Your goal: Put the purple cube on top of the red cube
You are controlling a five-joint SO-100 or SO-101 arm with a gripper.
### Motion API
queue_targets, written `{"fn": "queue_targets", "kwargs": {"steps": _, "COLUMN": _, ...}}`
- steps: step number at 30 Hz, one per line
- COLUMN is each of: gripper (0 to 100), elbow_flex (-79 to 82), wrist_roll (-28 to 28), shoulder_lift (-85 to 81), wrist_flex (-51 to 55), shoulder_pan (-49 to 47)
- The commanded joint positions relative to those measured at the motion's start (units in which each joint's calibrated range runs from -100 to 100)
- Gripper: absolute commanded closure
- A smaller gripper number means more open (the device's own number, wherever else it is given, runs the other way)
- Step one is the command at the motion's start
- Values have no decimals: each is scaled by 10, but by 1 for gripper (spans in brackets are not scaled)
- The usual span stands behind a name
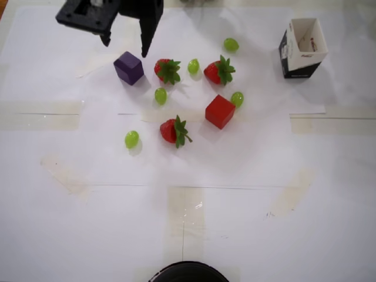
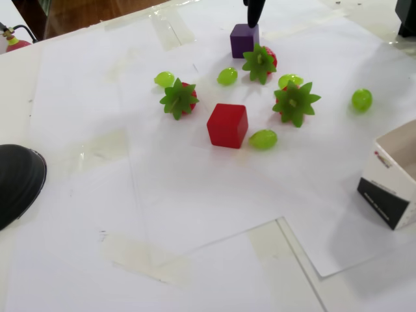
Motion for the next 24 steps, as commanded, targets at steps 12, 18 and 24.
{"fn": "queue_targets", "kwargs": {"steps": 12, "gripper": 69, "elbow_flex": 16, "wrist_roll": -33, "shoulder_lift": 68, "wrist_flex": -99, "shoulder_pan": 13}}
{"fn": "queue_targets", "kwargs": {"steps": 18, "gripper": 69, "elbow_flex": 51, "wrist_roll": -42, "shoulder_lift": 79, "wrist_flex": -143, "shoulder_pan": 20}}
{"fn": "queue_targets", "kwargs": {"steps": 24, "gripper": 70, "elbow_flex": 63, "wrist_roll": -45, "shoulder_lift": 84, "wrist_flex": -164, "shoulder_pan": 26}}
